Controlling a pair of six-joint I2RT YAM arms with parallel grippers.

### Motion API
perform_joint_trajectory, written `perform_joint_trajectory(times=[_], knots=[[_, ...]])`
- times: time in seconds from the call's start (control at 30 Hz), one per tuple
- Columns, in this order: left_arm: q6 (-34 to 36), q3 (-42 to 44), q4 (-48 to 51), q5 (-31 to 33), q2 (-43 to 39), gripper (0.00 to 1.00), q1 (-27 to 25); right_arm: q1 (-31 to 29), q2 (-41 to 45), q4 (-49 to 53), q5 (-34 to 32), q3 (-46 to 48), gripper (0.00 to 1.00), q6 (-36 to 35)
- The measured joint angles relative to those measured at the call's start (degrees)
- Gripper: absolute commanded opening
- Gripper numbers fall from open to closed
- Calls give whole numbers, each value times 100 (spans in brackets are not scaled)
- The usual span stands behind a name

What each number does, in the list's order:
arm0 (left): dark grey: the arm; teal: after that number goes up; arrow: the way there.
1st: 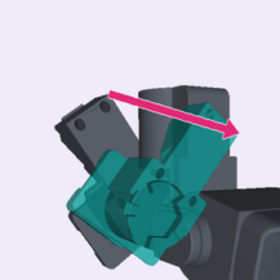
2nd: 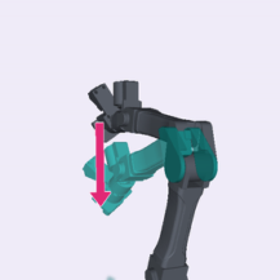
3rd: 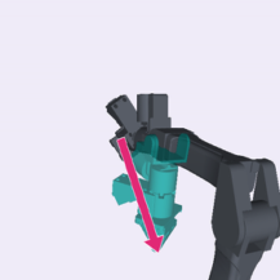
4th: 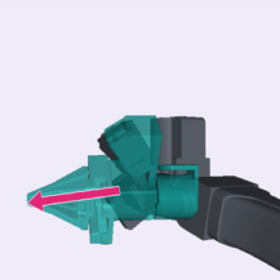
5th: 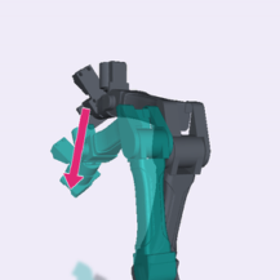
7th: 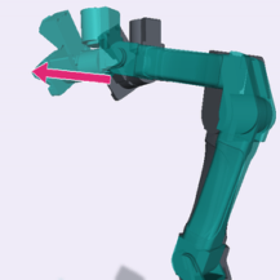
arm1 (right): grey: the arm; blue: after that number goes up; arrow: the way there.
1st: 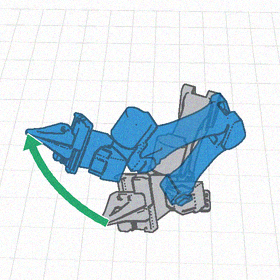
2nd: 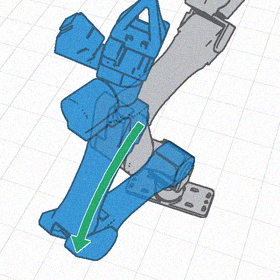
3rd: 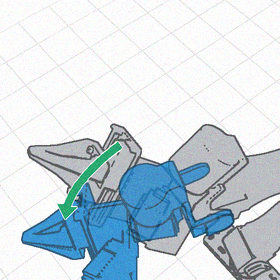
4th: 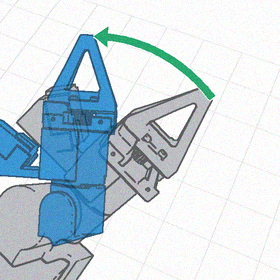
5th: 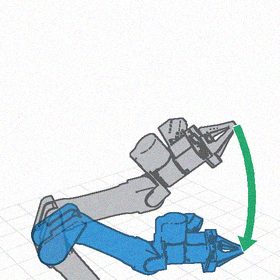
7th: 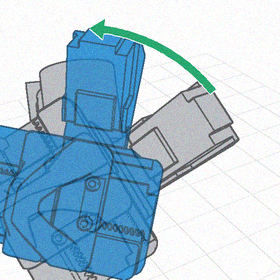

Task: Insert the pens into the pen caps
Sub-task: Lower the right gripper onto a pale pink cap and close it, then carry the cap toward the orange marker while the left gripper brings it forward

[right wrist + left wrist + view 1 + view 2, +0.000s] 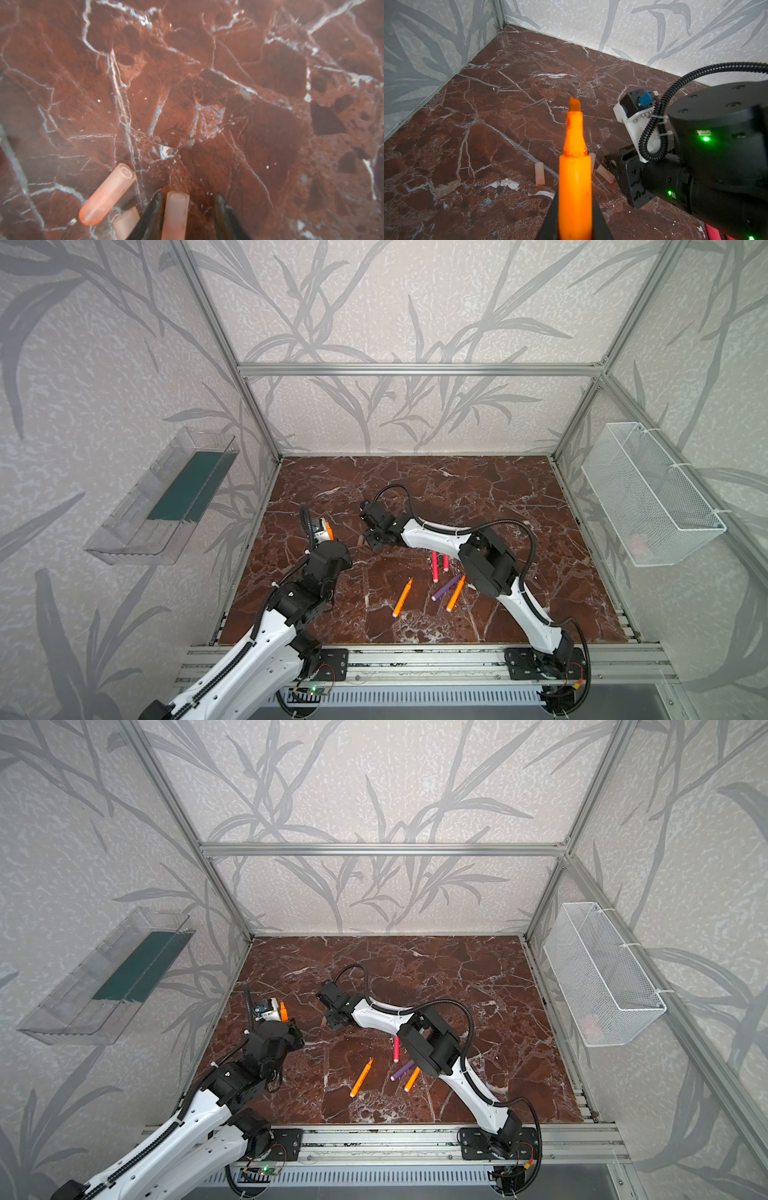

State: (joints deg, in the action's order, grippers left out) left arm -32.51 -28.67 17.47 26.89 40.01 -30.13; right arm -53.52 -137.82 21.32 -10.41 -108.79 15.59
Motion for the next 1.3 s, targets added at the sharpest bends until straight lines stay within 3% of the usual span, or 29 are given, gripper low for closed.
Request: perform_joint_trajectory(times=[0.33, 0.87, 1.1, 1.3], knots=[[-2, 0, 0, -2, 0, 0, 0, 0, -15, 122, -4, -57, 21, 114], [0, 0, 0, -52, 0, 0, 20, 37, 96, 24, 35, 151, 9, 474], [109, 0, -173, -490, 179, 0, 20, 197, 1425, -227, 109, 1646, 5, 802], [275, 0, -605, -1419, 533, 0, 20, 540, 3842, -1049, 96, 3685, 4, 1215]])
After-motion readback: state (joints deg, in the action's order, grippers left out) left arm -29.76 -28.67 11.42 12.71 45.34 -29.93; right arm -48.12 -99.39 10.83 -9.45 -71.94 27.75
